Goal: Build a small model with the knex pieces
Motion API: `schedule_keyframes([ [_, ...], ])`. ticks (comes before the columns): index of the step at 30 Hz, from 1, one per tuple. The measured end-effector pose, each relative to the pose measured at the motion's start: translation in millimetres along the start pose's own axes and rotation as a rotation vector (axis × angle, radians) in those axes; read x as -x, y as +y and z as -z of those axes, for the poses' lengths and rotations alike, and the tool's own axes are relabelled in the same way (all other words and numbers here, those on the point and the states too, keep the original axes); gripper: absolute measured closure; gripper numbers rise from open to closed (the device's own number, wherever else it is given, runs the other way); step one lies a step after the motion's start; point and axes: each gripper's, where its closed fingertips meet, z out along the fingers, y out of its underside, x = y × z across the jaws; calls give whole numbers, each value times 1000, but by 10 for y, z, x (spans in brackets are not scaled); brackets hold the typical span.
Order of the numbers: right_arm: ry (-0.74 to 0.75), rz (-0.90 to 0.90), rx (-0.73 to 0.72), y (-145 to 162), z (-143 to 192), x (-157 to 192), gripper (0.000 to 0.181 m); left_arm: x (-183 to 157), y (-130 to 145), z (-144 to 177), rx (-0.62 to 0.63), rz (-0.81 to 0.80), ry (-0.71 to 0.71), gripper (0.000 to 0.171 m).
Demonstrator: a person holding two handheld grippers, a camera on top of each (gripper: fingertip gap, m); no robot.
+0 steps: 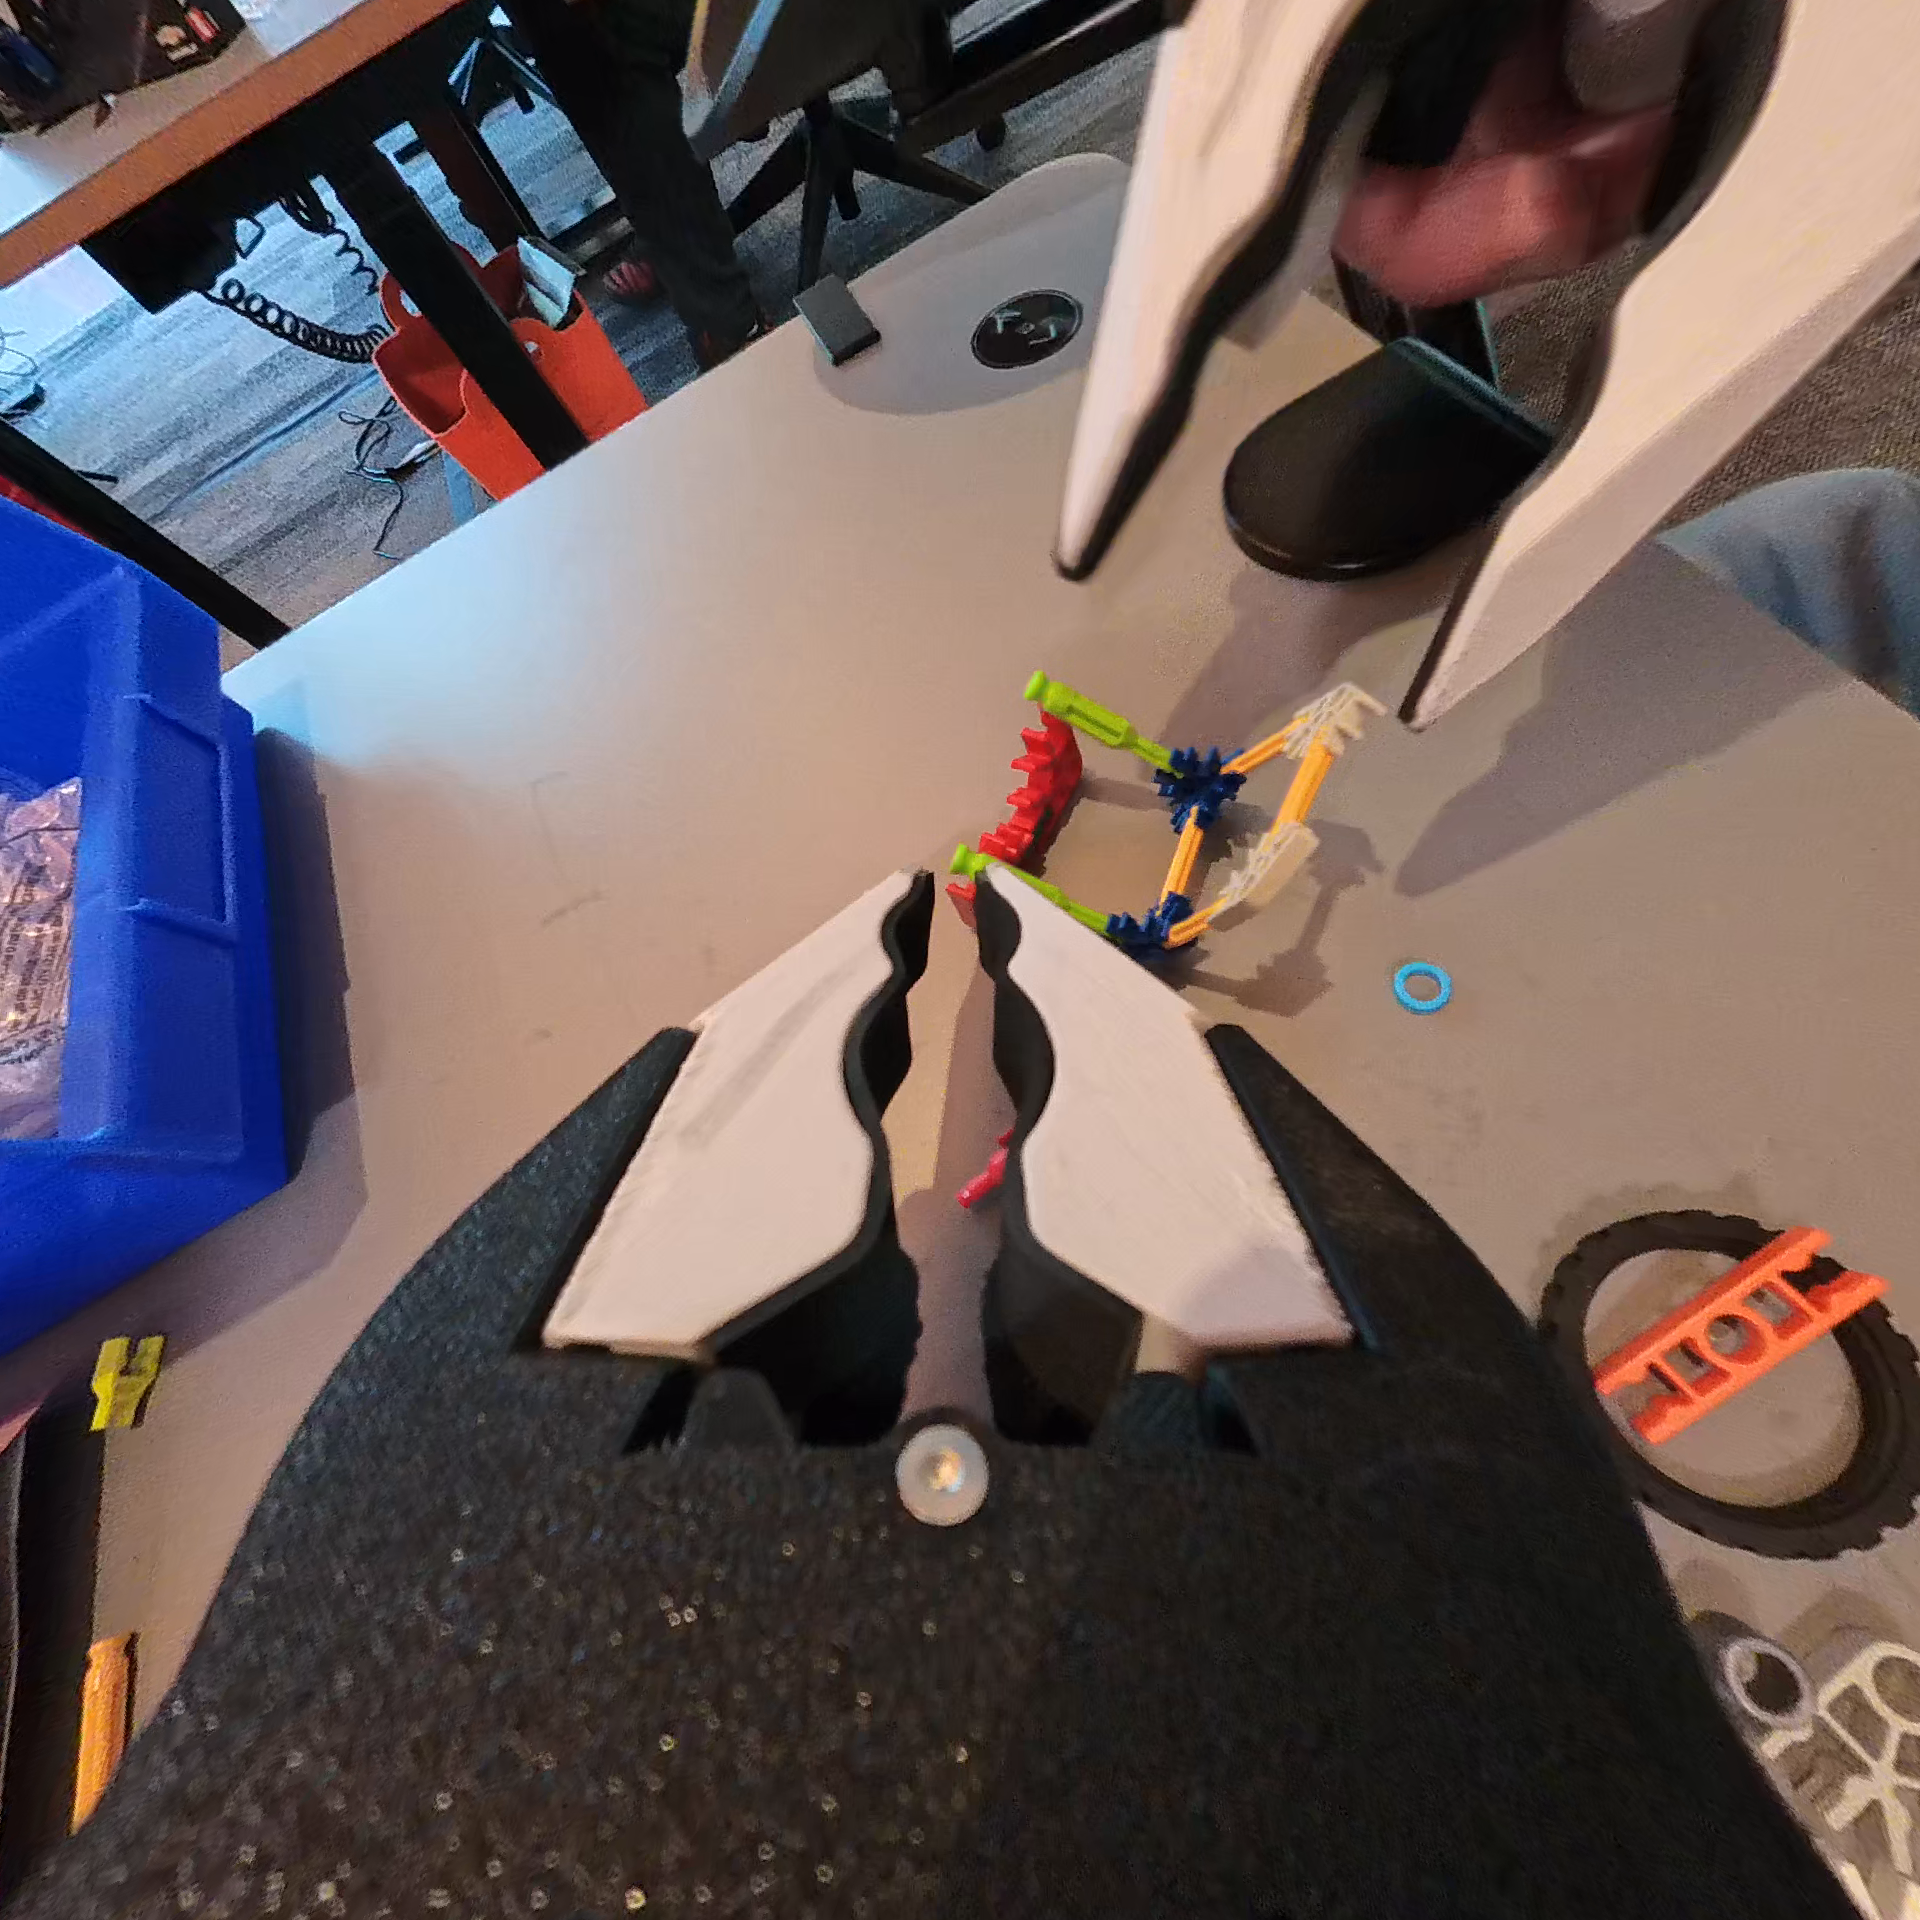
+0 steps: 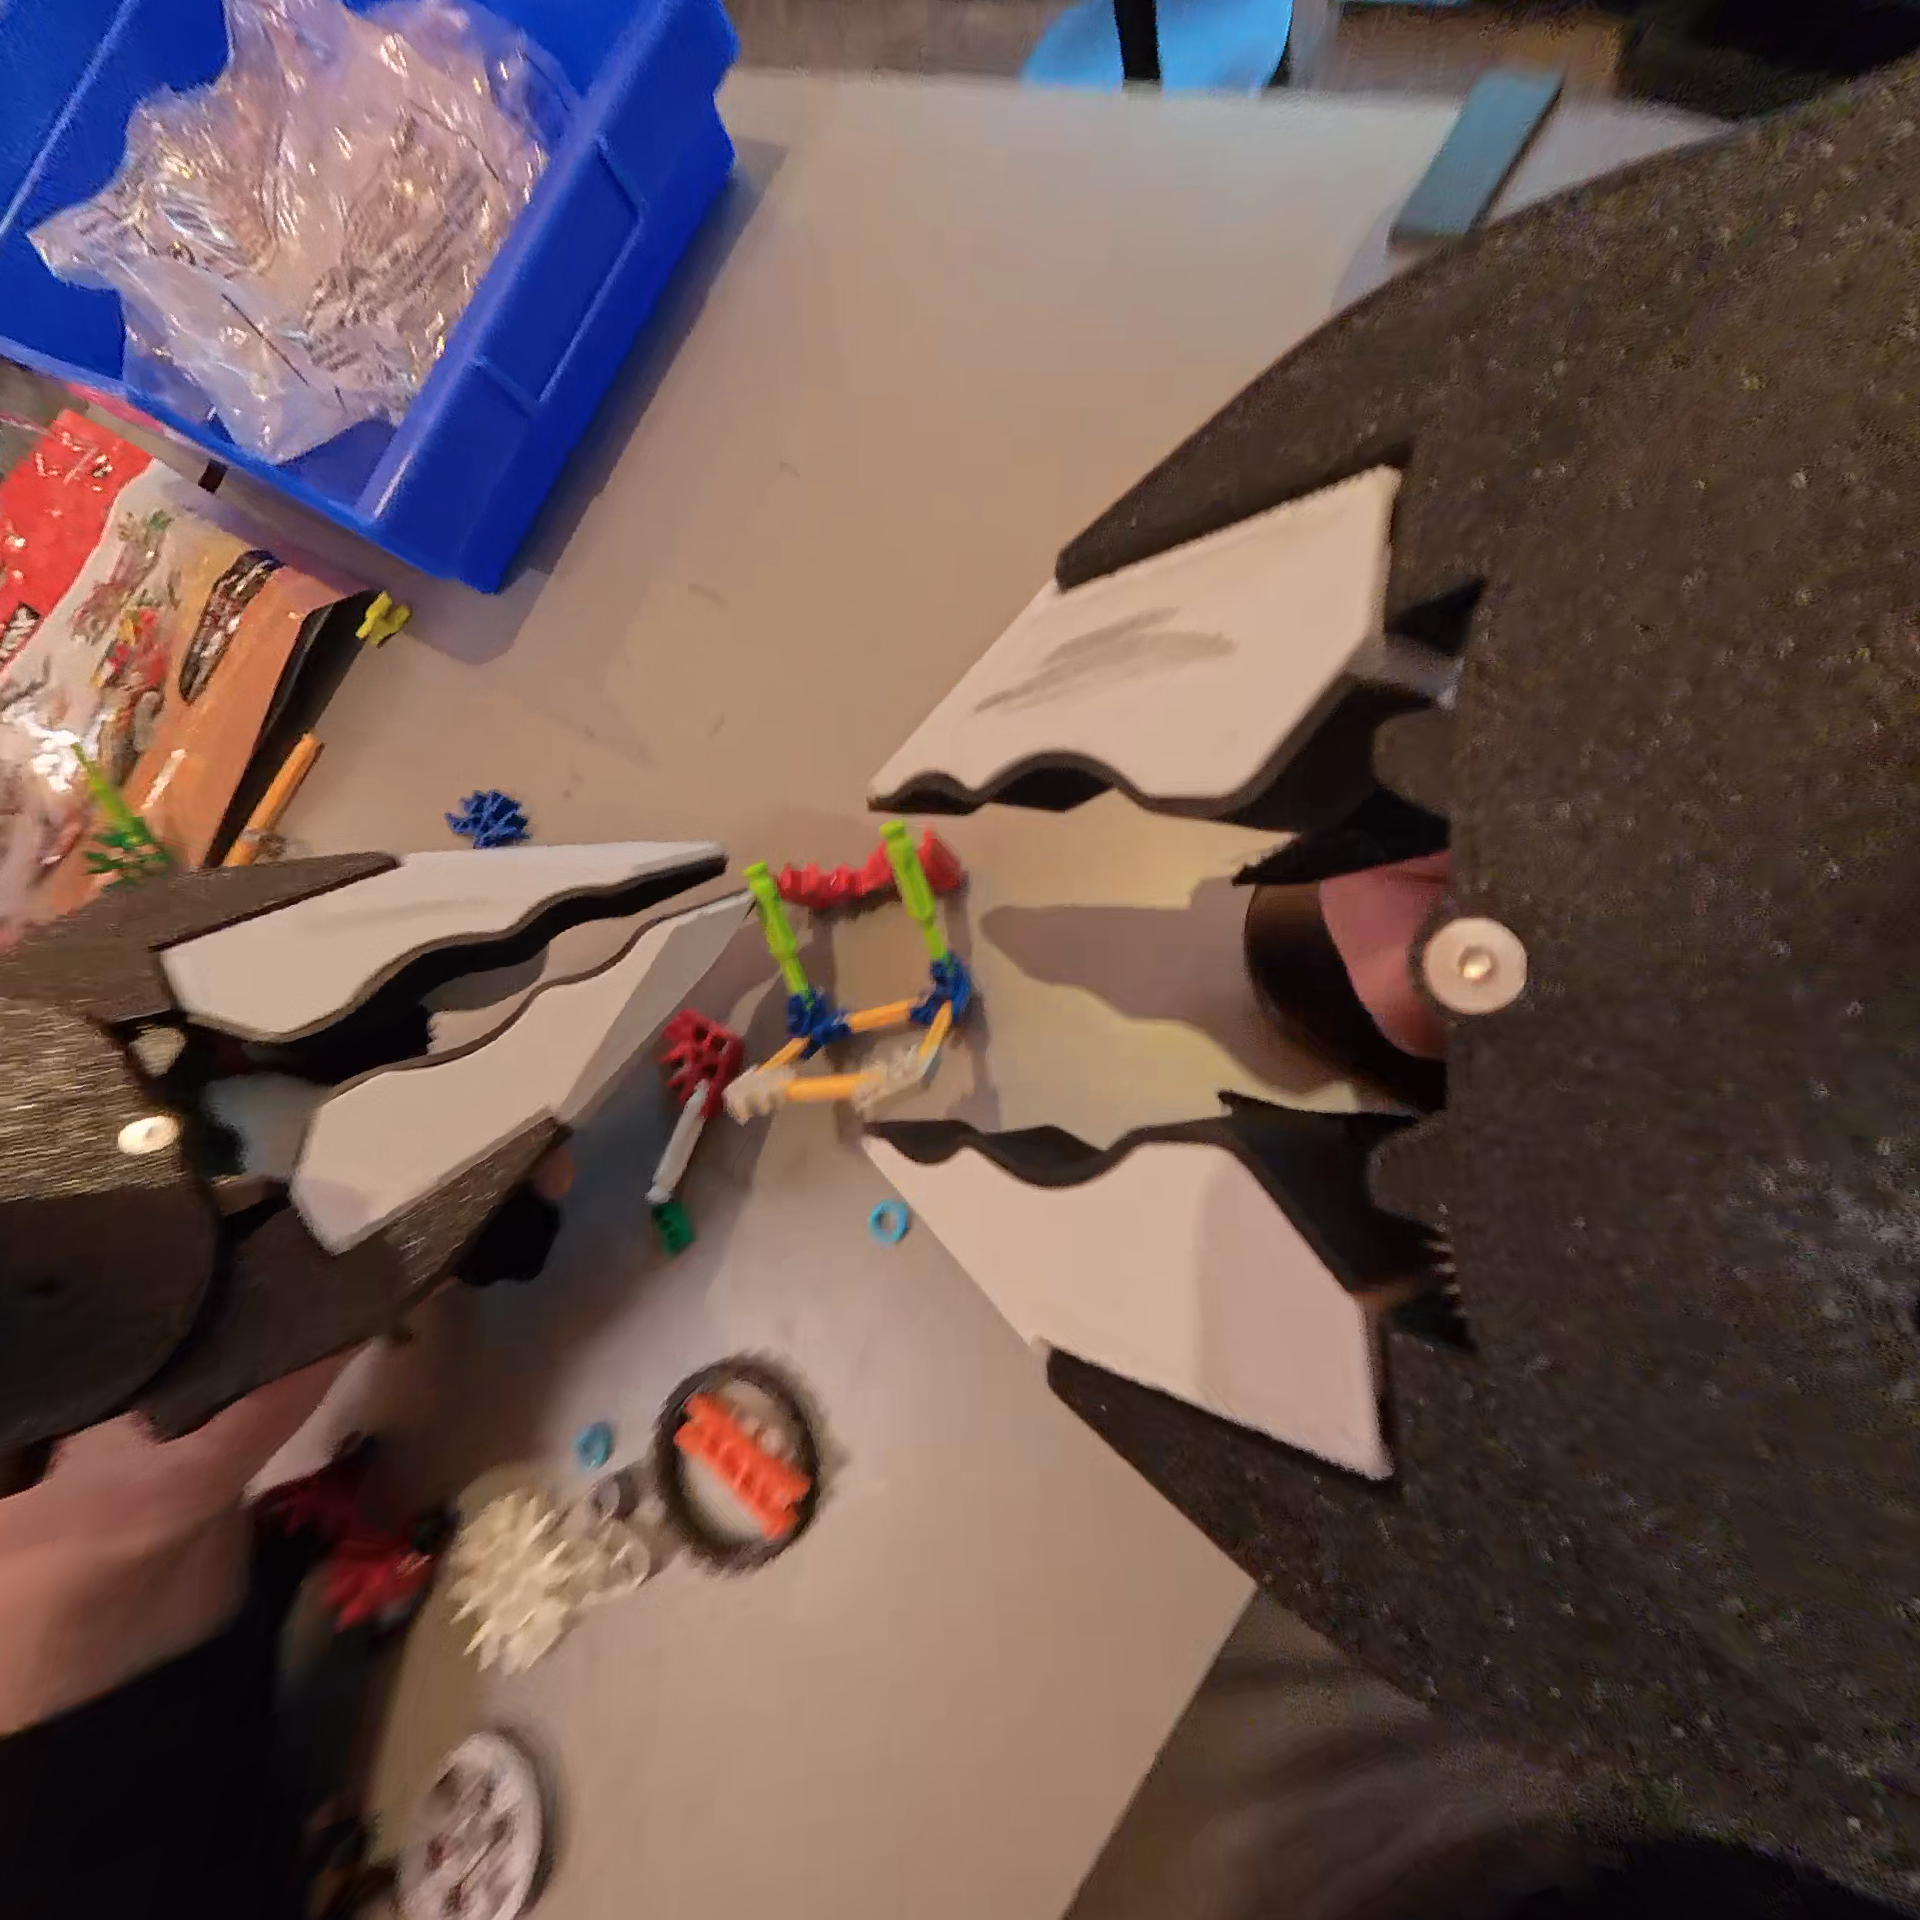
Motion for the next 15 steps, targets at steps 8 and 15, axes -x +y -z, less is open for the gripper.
schedule_keyframes([
  [8,80,317,76,160,-222,-73,116,-5,26,-12,12,-7,-1,166],
  [15,15,242,126,239,-314,-103,115,-5,39,-15,10,0,5,166],
])
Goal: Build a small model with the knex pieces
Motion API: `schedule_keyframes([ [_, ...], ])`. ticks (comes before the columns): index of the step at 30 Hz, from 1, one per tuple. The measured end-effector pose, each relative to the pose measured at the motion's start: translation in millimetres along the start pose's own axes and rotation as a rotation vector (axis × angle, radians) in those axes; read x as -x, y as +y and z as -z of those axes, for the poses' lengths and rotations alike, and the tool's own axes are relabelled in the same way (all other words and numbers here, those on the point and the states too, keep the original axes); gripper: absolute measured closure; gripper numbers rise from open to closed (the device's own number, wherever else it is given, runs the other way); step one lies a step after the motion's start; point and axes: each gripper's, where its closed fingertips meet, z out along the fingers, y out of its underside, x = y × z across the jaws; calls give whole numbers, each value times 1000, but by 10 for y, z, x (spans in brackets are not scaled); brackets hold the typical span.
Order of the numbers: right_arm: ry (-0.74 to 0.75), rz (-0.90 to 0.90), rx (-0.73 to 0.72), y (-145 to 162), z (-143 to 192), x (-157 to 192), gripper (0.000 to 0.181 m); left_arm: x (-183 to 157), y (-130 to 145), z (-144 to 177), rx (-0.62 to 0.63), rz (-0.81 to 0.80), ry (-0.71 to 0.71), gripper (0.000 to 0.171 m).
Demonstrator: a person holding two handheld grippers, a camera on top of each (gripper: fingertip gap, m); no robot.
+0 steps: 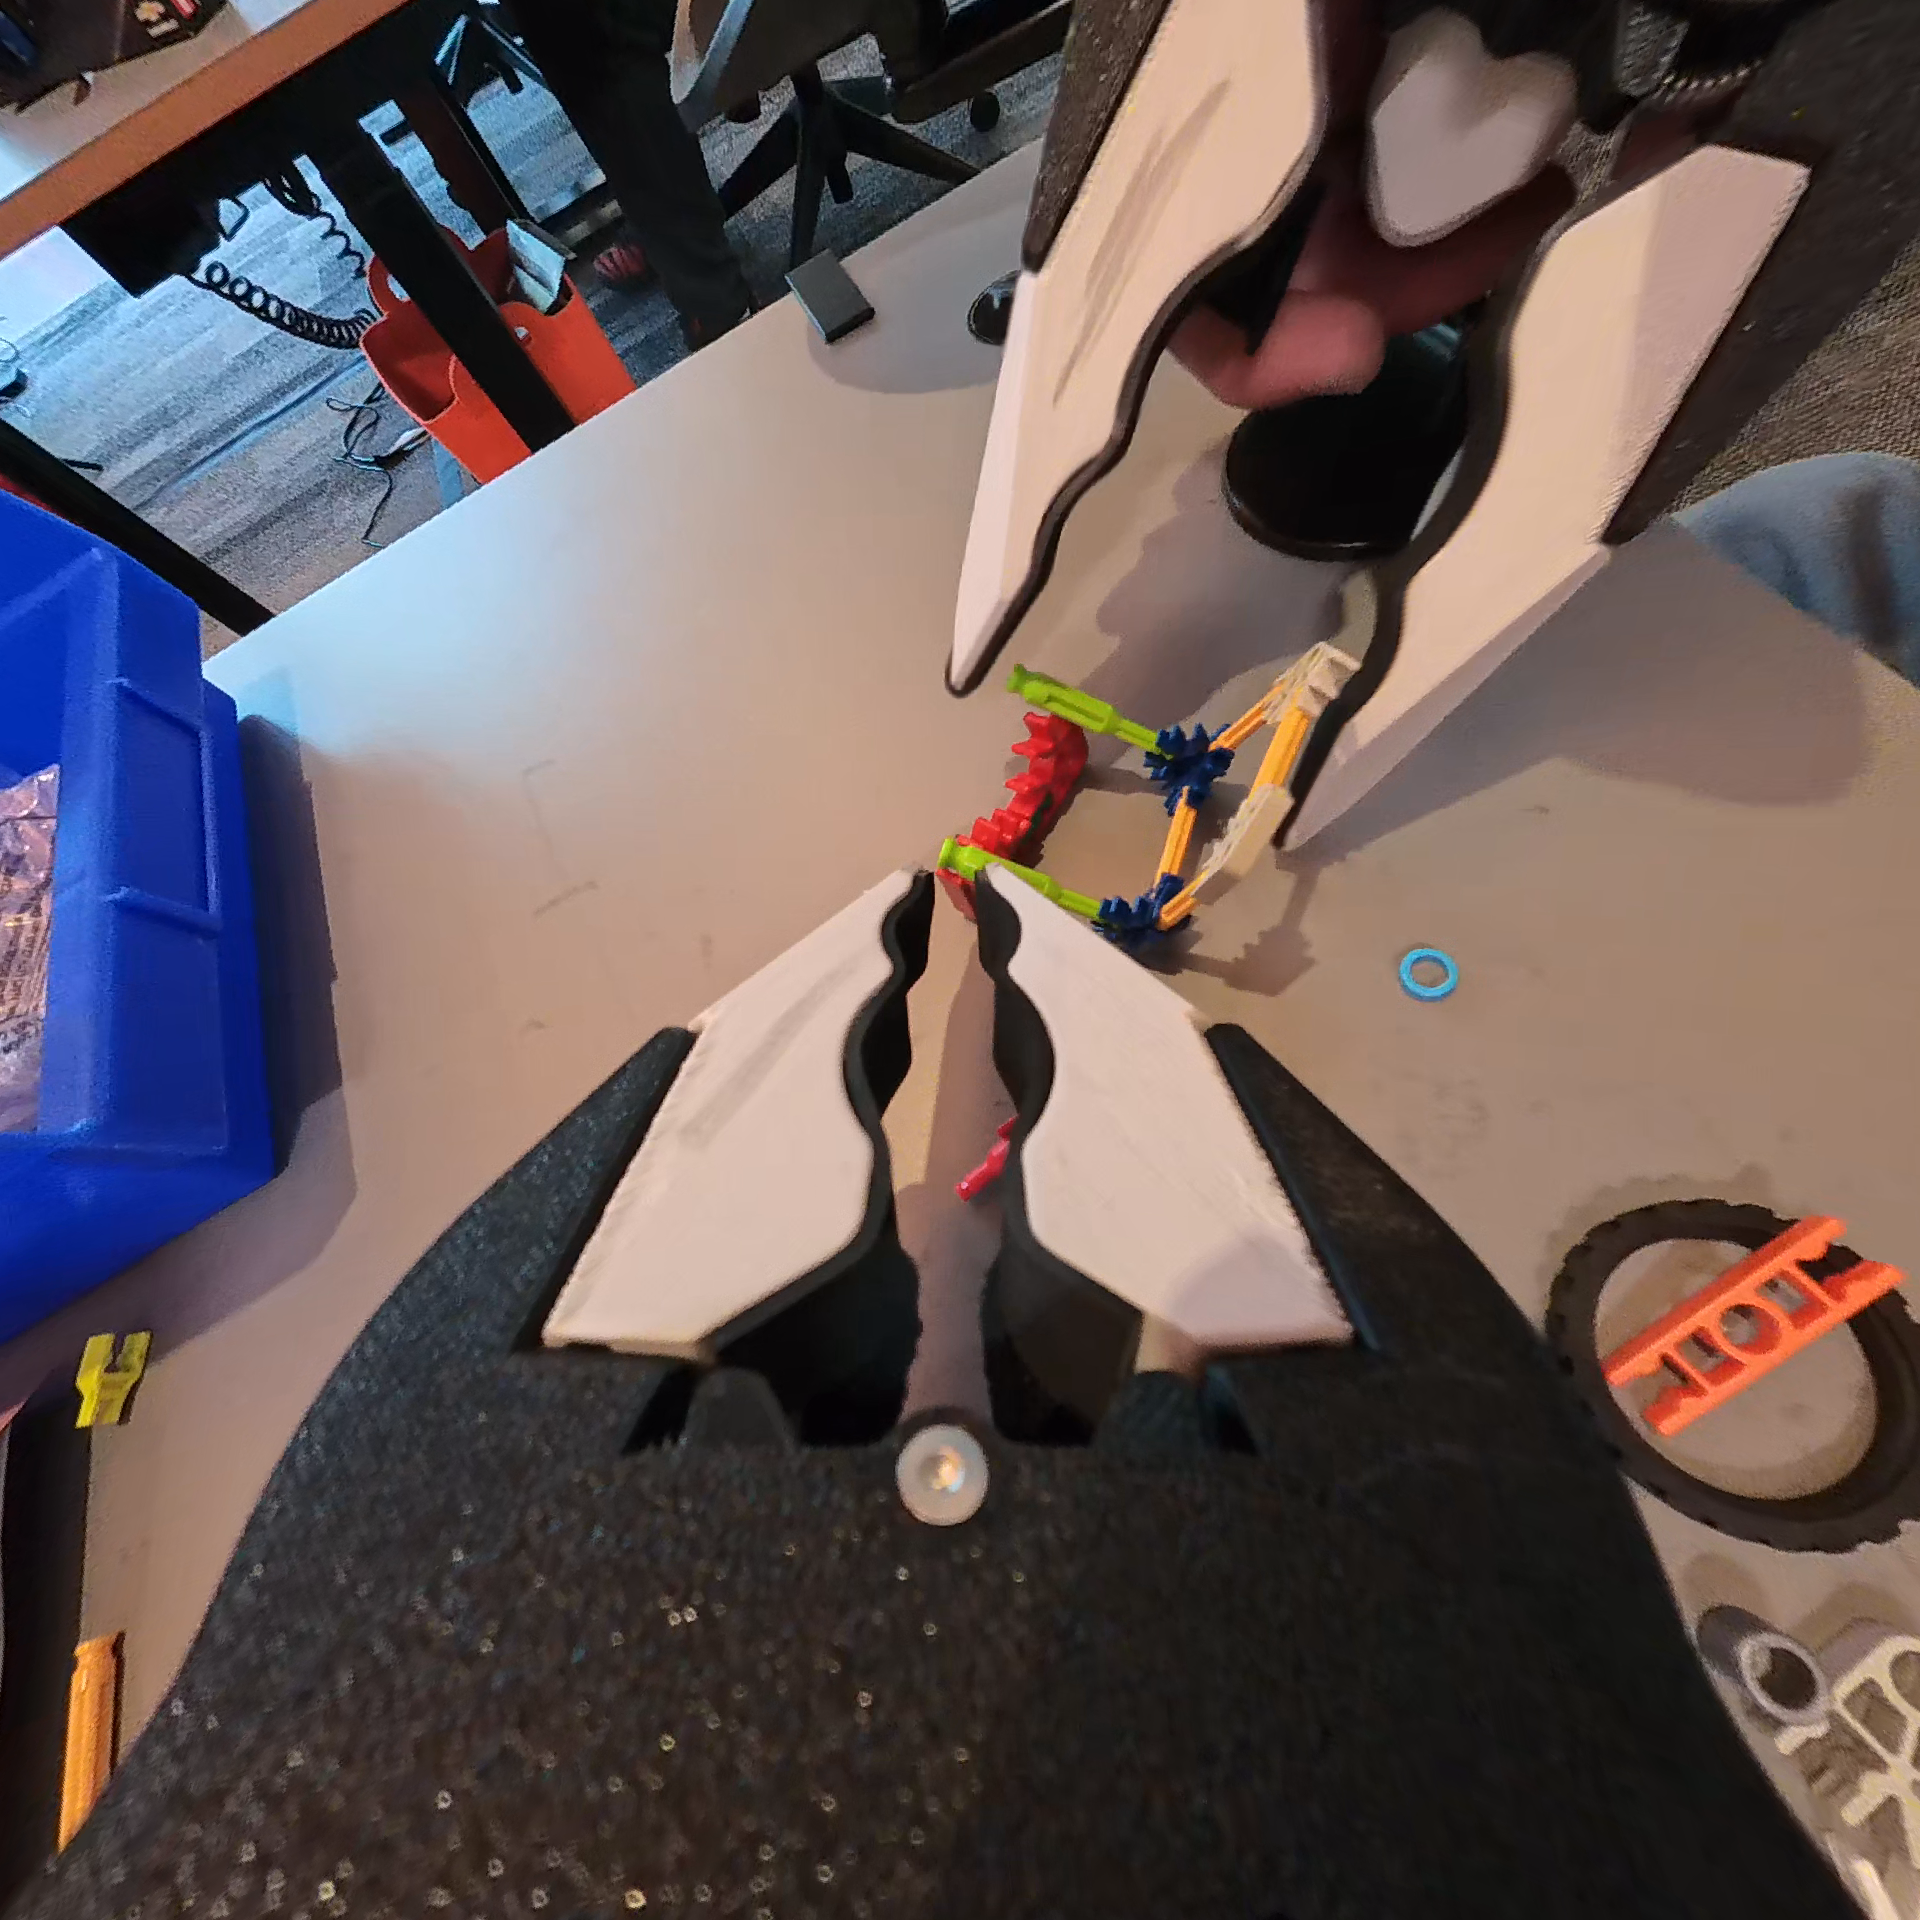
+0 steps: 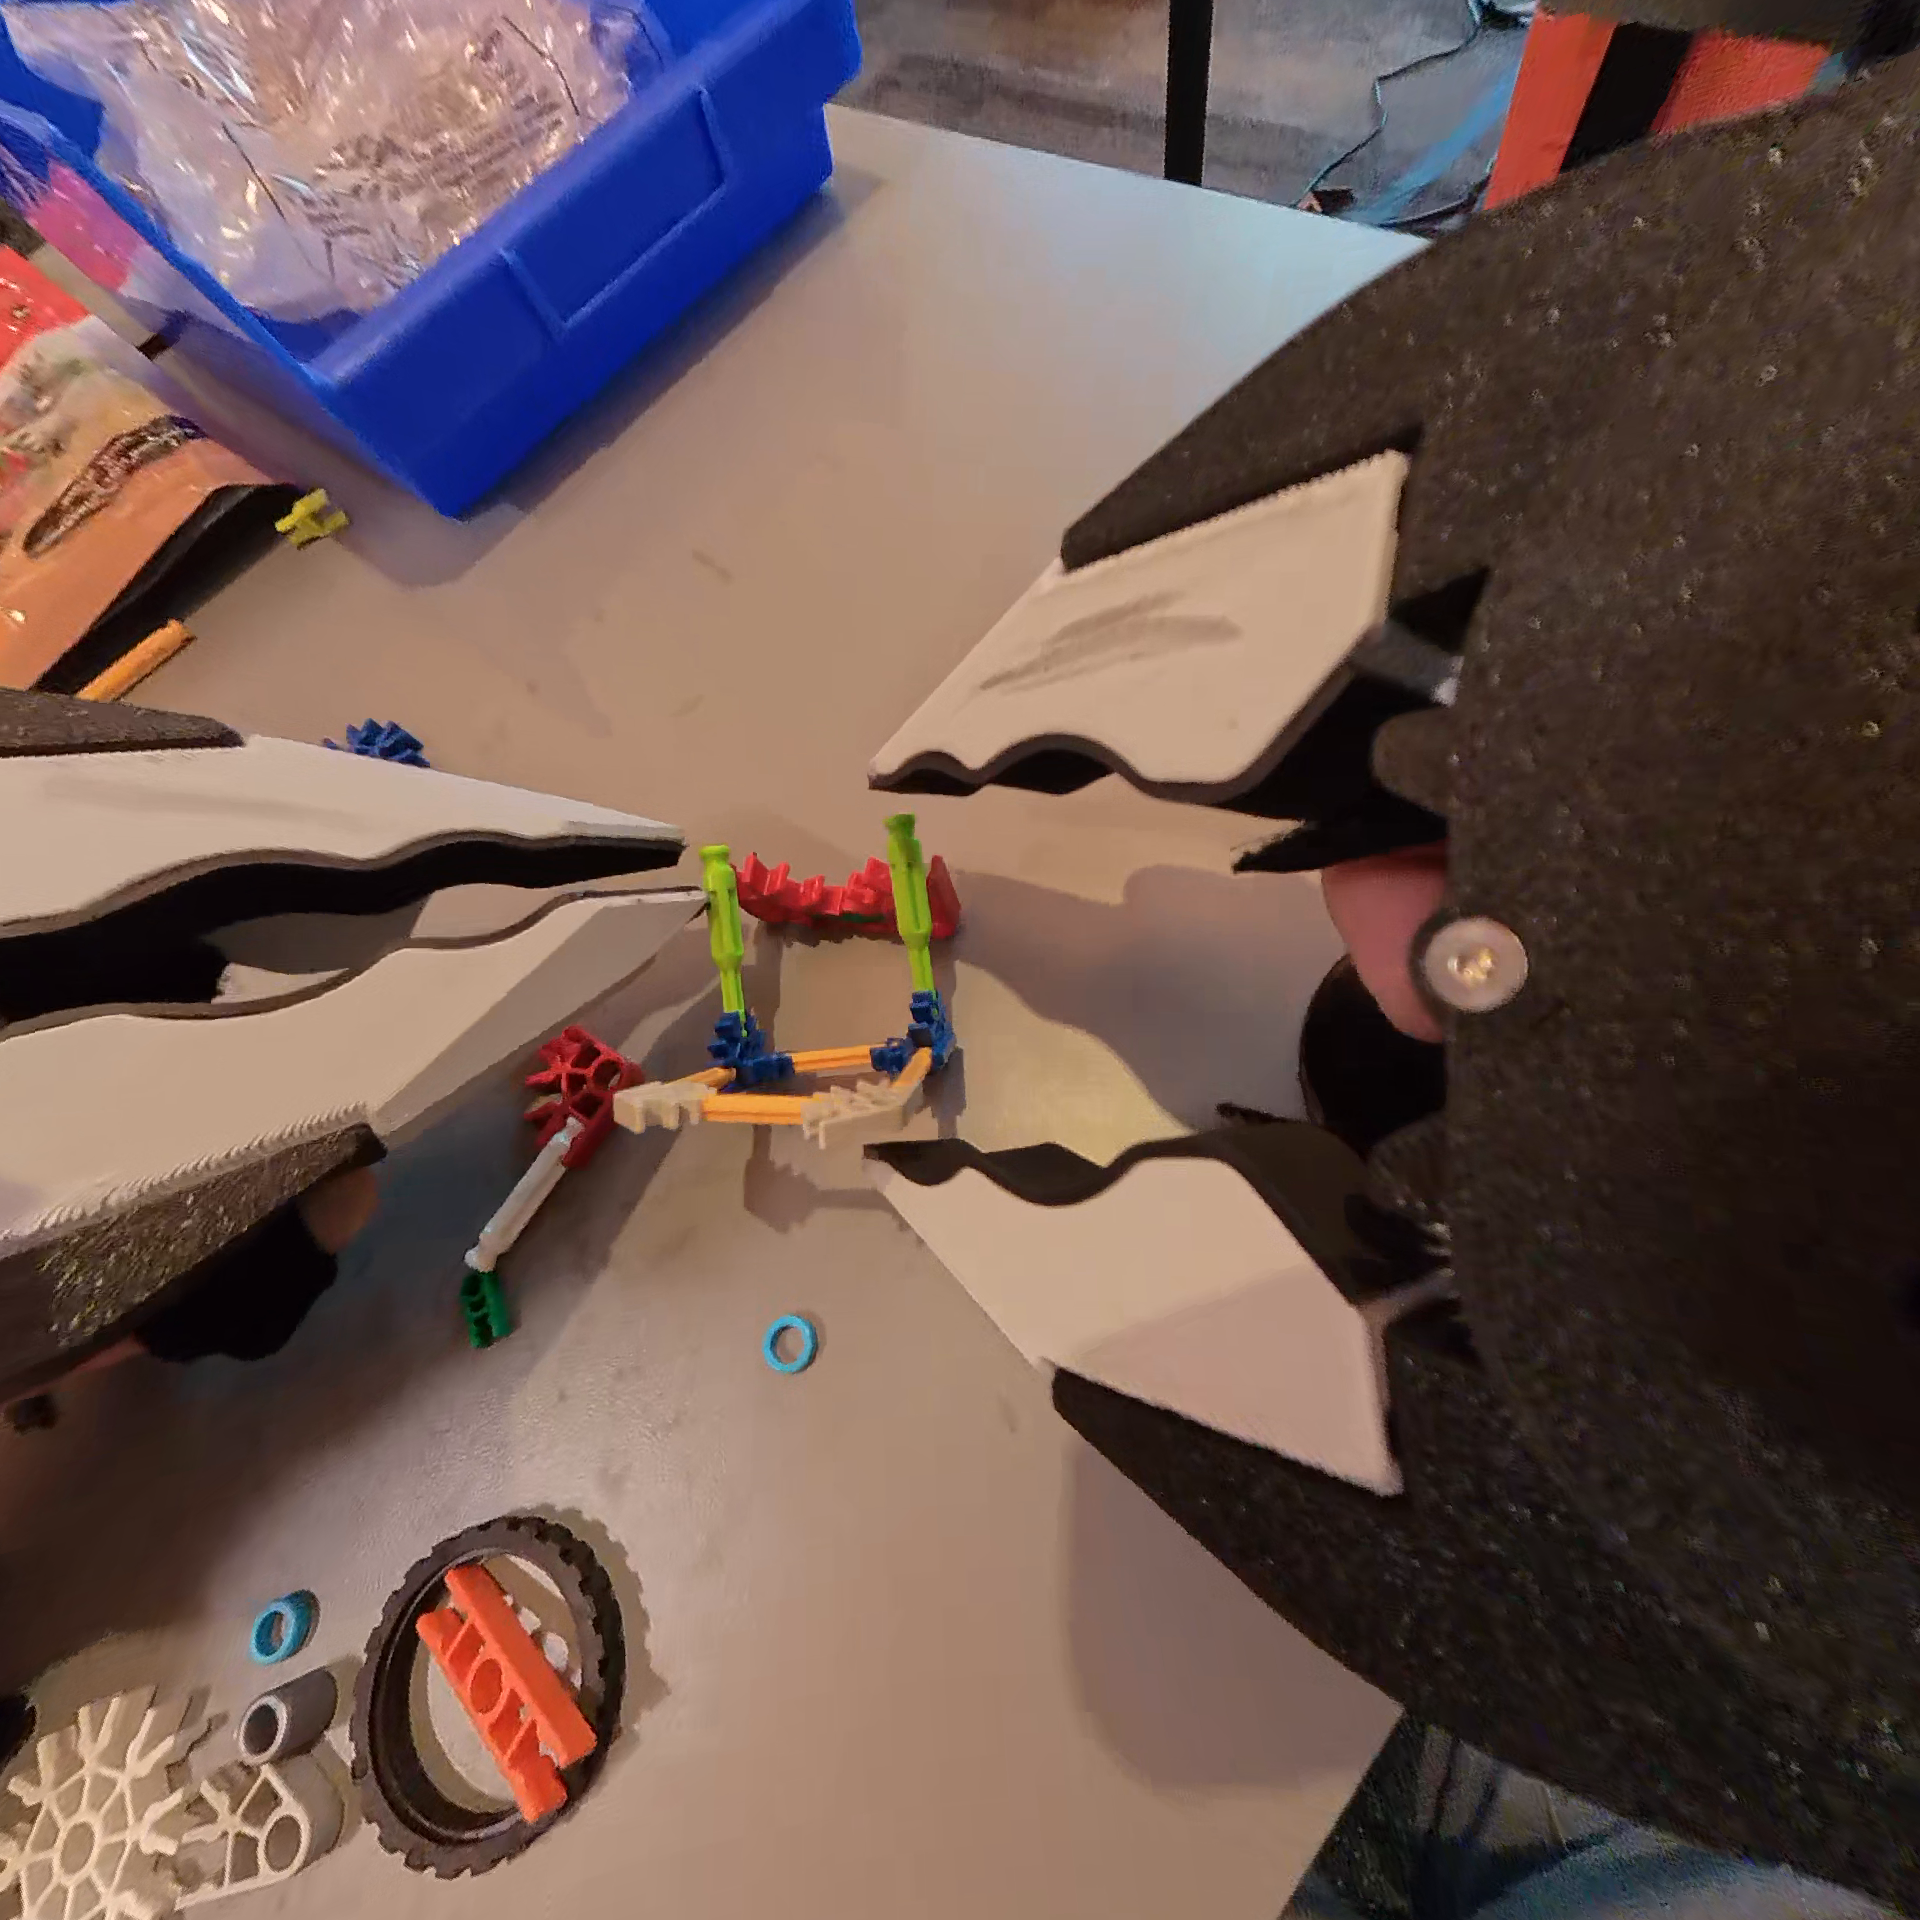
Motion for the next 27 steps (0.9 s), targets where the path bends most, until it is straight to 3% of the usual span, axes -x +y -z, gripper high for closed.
schedule_keyframes([
  [3,1,-11,0,10,-22,-10,128,-5,-5,-2,-1,0,1,166],
  [12,13,-43,-12,15,-32,-31,129,25,-29,69,-19,5,5,161],
  [19,-10,-93,-54,-64,3,-26,130,-188,-165,285,-102,19,169,149],
  [27,-56,-155,-94,-111,16,16,131,-293,-213,341,-146,58,254,153],
])
